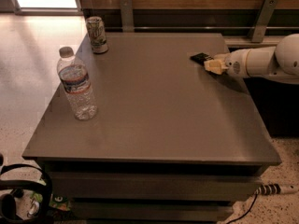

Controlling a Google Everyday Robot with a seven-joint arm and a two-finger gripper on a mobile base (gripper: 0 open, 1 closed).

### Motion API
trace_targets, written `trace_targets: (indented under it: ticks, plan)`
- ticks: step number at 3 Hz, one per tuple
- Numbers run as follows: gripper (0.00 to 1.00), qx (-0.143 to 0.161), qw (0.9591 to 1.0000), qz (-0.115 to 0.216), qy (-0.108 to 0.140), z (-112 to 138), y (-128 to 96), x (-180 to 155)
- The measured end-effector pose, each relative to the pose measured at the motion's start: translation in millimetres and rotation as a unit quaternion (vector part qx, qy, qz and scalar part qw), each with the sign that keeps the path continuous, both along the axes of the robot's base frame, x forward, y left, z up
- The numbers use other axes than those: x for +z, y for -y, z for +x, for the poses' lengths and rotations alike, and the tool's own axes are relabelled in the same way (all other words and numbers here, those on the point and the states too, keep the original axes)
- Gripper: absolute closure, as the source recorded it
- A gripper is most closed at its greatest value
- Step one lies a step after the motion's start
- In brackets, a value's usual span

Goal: Move rxbar chocolate near water bottle

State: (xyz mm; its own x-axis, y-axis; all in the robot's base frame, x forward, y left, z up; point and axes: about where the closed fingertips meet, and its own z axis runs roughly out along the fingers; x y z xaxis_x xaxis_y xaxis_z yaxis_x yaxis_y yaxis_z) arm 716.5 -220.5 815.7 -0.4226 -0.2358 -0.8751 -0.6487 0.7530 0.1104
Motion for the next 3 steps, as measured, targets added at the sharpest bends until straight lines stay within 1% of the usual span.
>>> trace_targets:
  ticks: [3]
  plan:
    - [1.0,0.0,1.0,0.0,0.0,-0.1,0.0,0.2]
